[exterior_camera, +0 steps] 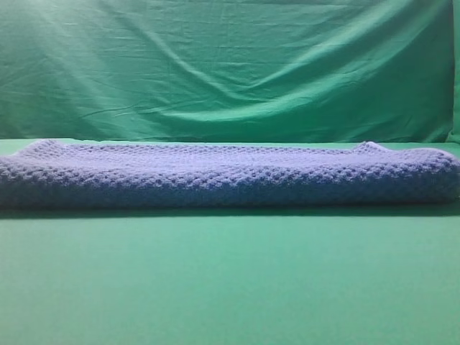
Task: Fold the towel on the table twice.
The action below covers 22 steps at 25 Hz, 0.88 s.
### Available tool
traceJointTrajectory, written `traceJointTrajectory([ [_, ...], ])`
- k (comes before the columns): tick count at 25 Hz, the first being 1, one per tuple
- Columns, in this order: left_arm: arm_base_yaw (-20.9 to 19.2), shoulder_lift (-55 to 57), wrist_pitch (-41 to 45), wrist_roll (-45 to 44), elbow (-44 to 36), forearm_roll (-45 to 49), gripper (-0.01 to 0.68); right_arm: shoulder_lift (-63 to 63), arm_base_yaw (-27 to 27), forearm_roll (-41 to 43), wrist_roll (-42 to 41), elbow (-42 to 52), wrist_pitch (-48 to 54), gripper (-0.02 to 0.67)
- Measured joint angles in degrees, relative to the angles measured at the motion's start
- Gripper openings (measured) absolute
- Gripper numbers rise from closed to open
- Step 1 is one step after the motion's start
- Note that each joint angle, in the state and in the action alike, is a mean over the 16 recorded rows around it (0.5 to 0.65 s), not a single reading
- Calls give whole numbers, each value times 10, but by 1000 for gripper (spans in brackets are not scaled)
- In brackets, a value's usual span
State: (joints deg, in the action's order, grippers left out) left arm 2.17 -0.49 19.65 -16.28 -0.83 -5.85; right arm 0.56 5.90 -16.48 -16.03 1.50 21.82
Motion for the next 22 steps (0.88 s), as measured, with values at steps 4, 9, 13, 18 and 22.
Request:
traceJointTrajectory([
  [4, -1, -1, 0, 0, 0, 0, 0, 0, -2, 0, 0, 0, 1, 0],
  [9, -1, -1, 0, 0, 0, -1, 0, 0, -2, 0, 0, 0, 1, 0],
  [13, -1, -1, 0, 0, 0, -1, 0, 0, -2, 0, 0, 0, 2, 0],
  [18, -1, -1, 0, 0, 0, -1, 0, 0, -2, 0, 0, 0, 2, 0],
  [22, -1, -1, 0, 0, 0, -1, 0, 0, -2, 0, 0, 0, 2, 0],
])
